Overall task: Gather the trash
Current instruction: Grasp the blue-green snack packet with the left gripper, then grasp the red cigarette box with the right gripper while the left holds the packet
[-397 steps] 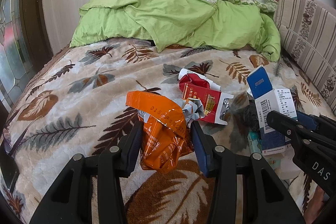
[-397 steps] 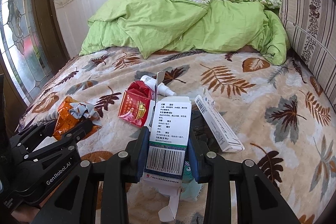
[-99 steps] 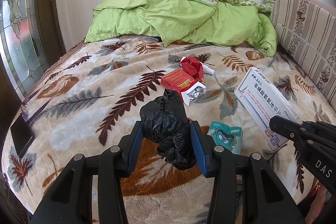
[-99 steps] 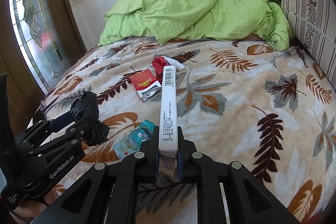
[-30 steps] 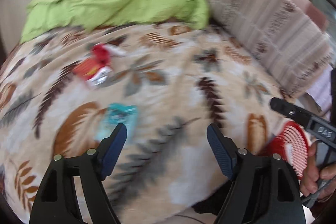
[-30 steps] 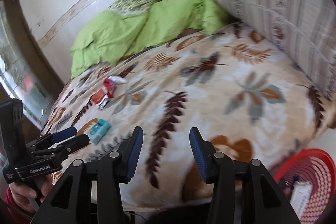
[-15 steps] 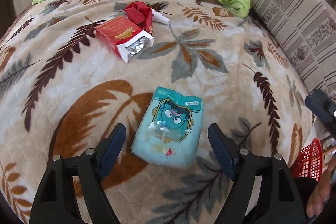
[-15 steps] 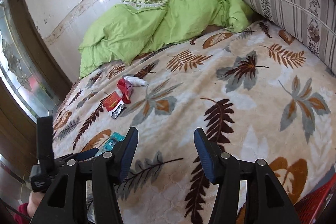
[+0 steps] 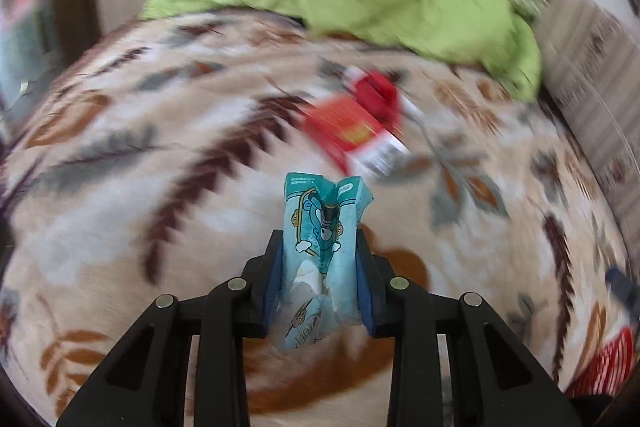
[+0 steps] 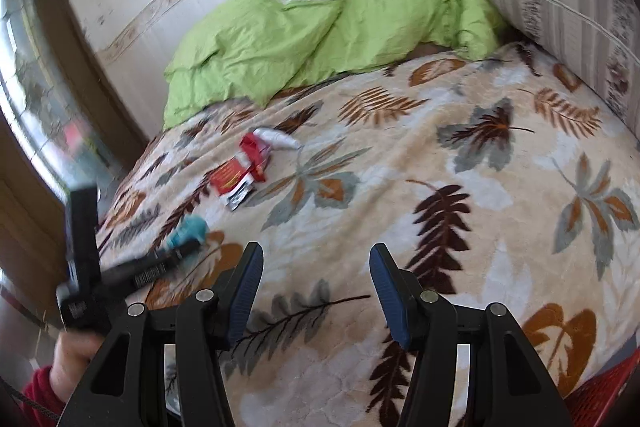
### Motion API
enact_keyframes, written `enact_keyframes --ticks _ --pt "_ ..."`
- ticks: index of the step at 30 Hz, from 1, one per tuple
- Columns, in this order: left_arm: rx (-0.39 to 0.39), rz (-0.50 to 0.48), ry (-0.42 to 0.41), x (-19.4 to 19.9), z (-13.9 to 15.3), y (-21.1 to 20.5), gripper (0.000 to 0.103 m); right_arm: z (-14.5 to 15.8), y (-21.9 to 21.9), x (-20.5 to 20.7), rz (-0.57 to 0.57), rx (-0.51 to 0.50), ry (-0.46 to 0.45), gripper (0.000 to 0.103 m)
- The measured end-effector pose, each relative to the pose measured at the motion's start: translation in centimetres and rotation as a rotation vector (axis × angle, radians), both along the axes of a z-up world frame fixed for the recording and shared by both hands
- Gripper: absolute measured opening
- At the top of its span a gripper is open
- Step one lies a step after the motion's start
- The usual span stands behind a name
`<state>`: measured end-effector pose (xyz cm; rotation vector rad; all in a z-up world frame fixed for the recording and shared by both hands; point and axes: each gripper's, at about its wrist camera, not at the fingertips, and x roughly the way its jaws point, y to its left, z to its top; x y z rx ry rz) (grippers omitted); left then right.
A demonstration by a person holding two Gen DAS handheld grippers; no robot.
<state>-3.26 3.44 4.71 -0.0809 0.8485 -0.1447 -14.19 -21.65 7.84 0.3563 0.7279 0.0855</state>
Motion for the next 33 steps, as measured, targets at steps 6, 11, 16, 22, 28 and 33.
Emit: enact_keyframes --ticks 6,11,16,22,28,33 --pt "-0.06 0.186 -0.043 1.5 1.1 5.9 0.031 -0.6 4.9 4.1 0.215 -0.055 0.064 0.059" --pt "-0.054 0.189 -0.045 1.2 1.0 6.6 0.031 0.0 9.5 10.4 0.337 -0.14 0.069 0.062" --pt "-0.078 0.219 -0.013 1.5 0.2 7.7 0.032 -1.7 13.9 16.5 0.41 -0.245 0.082 0.064" --pt "-0.094 0.219 0.007 1.9 -0.3 8.4 0.032 -4.0 16.6 22.2 0.43 -0.396 0.113 0.064" --pt "-0.101 0.198 0.025 2.3 -0.6 8.2 0.032 -6.6 16.4 25.0 0.431 -0.435 0.178 0.064" --pt "-0.099 0.176 0.024 2.4 -0.6 7.5 0.032 -6.3 15.9 22.4 0.363 -0.39 0.15 0.055"
